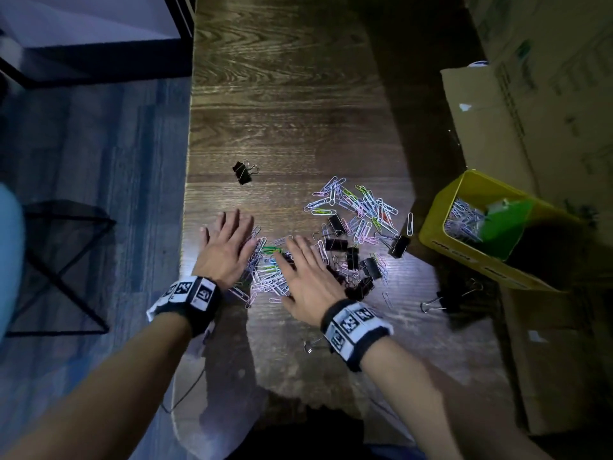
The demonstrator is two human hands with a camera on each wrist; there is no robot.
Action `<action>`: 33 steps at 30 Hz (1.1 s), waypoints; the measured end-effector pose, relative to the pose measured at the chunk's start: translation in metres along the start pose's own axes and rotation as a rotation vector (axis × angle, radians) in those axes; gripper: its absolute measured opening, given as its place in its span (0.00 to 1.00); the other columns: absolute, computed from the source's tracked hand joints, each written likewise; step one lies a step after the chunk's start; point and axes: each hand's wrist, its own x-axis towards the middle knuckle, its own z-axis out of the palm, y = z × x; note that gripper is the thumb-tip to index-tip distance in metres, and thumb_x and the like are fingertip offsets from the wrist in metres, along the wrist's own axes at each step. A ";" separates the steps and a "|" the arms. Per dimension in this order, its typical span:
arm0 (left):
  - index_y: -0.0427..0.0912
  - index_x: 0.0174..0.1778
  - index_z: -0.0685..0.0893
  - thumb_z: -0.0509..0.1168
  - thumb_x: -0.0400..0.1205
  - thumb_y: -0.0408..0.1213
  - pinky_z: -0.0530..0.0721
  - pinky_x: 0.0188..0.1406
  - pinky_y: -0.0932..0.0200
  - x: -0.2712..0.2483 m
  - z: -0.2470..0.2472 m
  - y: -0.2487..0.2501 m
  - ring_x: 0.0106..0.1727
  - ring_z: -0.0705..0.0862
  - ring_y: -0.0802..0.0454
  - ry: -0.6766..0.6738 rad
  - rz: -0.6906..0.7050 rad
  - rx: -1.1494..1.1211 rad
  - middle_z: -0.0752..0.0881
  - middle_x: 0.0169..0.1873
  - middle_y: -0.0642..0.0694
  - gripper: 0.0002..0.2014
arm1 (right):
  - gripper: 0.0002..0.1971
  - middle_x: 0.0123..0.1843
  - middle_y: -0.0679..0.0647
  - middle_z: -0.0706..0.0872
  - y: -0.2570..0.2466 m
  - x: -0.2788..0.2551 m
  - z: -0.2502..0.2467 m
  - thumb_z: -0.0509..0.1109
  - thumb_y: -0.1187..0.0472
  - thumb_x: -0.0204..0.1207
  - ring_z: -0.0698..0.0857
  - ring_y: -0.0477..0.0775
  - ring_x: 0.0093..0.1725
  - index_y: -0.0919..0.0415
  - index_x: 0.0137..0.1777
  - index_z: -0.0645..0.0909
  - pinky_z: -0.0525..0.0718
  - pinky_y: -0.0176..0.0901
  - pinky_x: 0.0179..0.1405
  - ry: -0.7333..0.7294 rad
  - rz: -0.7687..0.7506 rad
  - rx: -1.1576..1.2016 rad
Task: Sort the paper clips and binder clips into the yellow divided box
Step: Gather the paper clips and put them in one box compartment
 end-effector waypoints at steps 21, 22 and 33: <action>0.46 0.68 0.77 0.75 0.71 0.46 0.78 0.61 0.47 -0.084 0.019 0.031 0.57 0.77 0.40 -0.024 -0.067 -0.103 0.72 0.62 0.42 0.29 | 0.29 0.74 0.65 0.67 -0.021 0.007 -0.001 0.74 0.66 0.72 0.65 0.67 0.74 0.62 0.73 0.71 0.73 0.60 0.70 -0.115 0.004 0.008; 0.44 0.65 0.80 0.76 0.70 0.42 0.80 0.59 0.48 -0.085 0.020 0.032 0.55 0.80 0.40 -0.010 -0.071 -0.159 0.74 0.60 0.42 0.26 | 0.25 0.74 0.66 0.68 -0.022 0.007 -0.002 0.72 0.70 0.72 0.68 0.68 0.73 0.64 0.70 0.73 0.75 0.60 0.69 -0.118 -0.001 0.019; 0.46 0.51 0.90 0.71 0.76 0.42 0.80 0.41 0.60 -0.090 0.003 0.018 0.41 0.88 0.44 0.085 -0.124 -0.313 0.91 0.36 0.38 0.09 | 0.11 0.46 0.64 0.86 -0.012 0.003 -0.022 0.69 0.65 0.78 0.87 0.62 0.47 0.64 0.59 0.83 0.83 0.48 0.47 -0.157 -0.033 0.098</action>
